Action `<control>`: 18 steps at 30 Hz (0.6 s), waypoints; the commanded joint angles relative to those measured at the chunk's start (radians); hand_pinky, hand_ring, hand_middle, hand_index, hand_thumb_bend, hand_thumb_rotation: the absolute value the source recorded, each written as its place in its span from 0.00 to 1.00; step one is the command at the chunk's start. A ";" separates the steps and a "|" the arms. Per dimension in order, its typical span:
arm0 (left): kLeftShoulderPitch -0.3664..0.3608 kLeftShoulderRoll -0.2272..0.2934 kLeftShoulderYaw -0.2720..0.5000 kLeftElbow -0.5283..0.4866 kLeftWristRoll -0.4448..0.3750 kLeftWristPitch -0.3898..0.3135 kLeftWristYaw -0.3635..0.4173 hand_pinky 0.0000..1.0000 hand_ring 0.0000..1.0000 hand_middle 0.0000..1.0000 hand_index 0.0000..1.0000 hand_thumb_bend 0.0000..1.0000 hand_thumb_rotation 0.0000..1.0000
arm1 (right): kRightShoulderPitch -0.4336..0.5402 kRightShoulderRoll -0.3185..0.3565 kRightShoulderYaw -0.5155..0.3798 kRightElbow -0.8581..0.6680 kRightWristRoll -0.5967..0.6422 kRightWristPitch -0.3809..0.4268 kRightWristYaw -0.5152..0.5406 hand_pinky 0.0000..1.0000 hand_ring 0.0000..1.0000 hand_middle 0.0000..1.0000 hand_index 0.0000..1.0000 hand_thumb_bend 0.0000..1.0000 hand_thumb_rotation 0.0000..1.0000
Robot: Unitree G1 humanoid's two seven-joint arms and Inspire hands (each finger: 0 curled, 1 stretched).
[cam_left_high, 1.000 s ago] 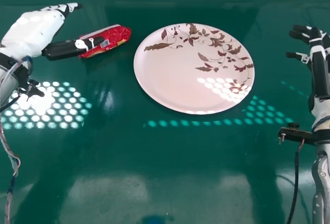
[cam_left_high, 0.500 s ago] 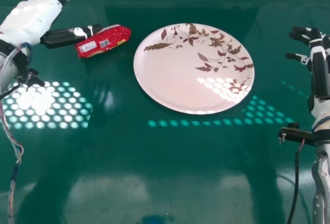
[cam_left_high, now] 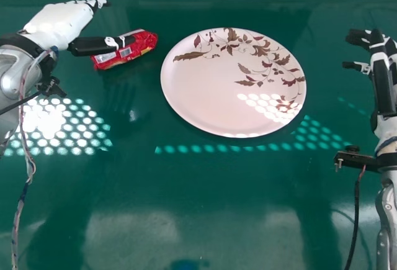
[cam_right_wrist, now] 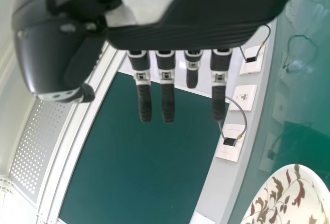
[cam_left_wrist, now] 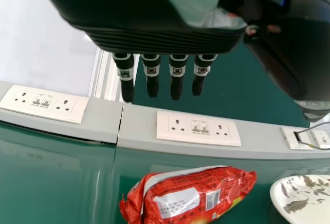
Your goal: Pick up biscuit and place it in the plate
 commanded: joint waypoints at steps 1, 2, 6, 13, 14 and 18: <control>-0.021 -0.011 -0.026 0.032 0.004 -0.015 -0.010 0.96 1.00 1.00 1.00 1.00 0.44 | -0.003 -0.010 -0.005 0.001 0.006 -0.002 0.001 0.63 0.72 0.76 0.75 0.60 0.37; -0.026 -0.015 -0.029 0.048 0.001 -0.024 -0.004 0.96 1.00 1.00 1.00 1.00 0.44 | -0.003 -0.011 -0.004 0.001 0.003 -0.002 0.000 0.62 0.72 0.75 0.75 0.60 0.37; -0.040 -0.024 -0.040 0.088 0.003 -0.037 -0.006 0.98 1.00 1.00 1.00 1.00 0.46 | -0.005 -0.008 -0.004 -0.010 0.003 0.013 -0.004 0.61 0.71 0.74 0.74 0.63 0.39; -0.060 -0.028 -0.062 0.149 0.011 -0.059 -0.003 0.99 1.00 1.00 1.00 1.00 0.46 | -0.005 -0.013 -0.008 -0.007 0.005 0.004 -0.001 0.61 0.71 0.74 0.73 0.63 0.39; -0.063 -0.029 -0.064 0.158 0.008 -0.061 -0.004 0.99 1.00 1.00 1.00 1.00 0.45 | -0.004 -0.015 -0.007 -0.010 -0.002 0.005 -0.004 0.61 0.70 0.73 0.73 0.62 0.39; -0.078 -0.037 -0.078 0.199 0.012 -0.068 -0.001 0.99 1.00 1.00 1.00 1.00 0.43 | -0.004 -0.018 -0.013 -0.007 0.002 -0.002 -0.002 0.62 0.71 0.73 0.73 0.62 0.39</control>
